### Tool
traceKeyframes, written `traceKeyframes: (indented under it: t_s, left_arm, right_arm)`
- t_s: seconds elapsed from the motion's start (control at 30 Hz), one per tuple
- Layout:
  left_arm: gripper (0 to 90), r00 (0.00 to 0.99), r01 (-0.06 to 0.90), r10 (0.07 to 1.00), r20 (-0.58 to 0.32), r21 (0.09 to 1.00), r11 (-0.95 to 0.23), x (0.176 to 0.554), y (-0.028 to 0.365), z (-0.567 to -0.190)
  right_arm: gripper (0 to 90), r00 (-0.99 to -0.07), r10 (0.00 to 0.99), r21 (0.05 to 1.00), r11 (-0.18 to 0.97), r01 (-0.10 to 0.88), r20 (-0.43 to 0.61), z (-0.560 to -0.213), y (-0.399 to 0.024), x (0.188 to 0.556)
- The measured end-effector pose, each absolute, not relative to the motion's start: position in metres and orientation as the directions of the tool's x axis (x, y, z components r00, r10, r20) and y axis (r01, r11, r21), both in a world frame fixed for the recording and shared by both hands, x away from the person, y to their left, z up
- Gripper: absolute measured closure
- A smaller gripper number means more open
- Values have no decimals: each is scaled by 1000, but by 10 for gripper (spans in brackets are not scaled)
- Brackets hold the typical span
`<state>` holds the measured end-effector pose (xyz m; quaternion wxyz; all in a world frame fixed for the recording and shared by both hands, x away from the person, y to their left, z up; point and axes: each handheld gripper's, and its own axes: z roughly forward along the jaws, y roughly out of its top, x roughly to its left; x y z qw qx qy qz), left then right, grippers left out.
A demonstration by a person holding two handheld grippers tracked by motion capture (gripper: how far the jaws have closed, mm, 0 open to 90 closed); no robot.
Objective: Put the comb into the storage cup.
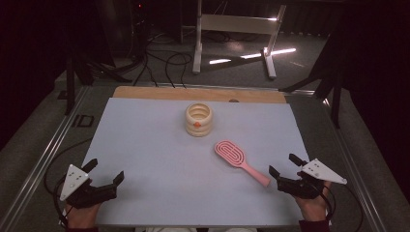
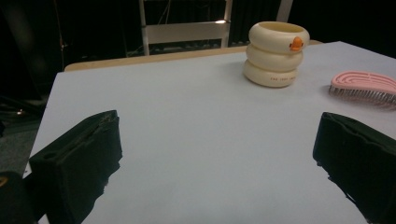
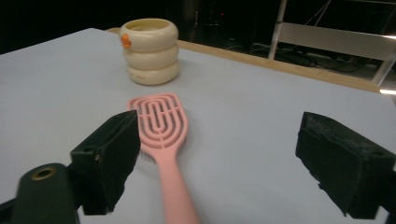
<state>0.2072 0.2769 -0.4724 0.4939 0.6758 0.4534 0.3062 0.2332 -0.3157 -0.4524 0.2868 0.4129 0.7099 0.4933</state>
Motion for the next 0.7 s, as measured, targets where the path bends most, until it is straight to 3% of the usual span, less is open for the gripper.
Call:
traceKeyframes:
  t_s: [0.7]
  left_arm:
    - [2,441,316,896,-49,943,-103,210,275,-476]
  right_arm:
    - [95,-486,873,938,140,317,34,-464,-320,234]
